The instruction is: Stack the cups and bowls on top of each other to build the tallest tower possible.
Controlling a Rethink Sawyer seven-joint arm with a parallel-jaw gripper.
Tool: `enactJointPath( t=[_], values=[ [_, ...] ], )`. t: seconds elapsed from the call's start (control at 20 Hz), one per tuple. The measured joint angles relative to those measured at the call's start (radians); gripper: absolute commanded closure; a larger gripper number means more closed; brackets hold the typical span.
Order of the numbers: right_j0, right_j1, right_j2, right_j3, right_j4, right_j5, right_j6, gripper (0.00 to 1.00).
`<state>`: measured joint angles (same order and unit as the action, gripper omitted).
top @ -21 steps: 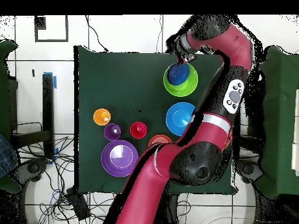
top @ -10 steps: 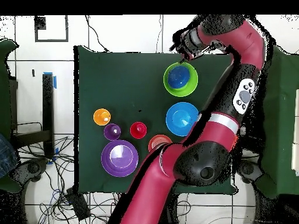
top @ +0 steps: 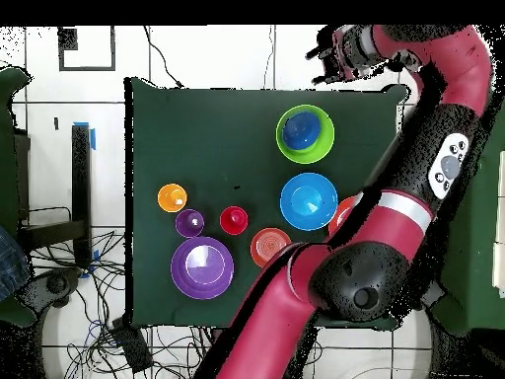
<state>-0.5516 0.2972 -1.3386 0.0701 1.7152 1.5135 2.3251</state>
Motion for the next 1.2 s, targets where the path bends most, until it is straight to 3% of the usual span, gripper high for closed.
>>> enactJointPath(
  t=[0.6, 1.2],
  values=[
    [-0.021, -0.014, -0.109, -0.001, 0.146, 0.002, 0.000, 0.00],
    [-0.021, 0.023, -0.239, -0.002, 0.153, 0.001, 0.000, 0.00]
  ],
)
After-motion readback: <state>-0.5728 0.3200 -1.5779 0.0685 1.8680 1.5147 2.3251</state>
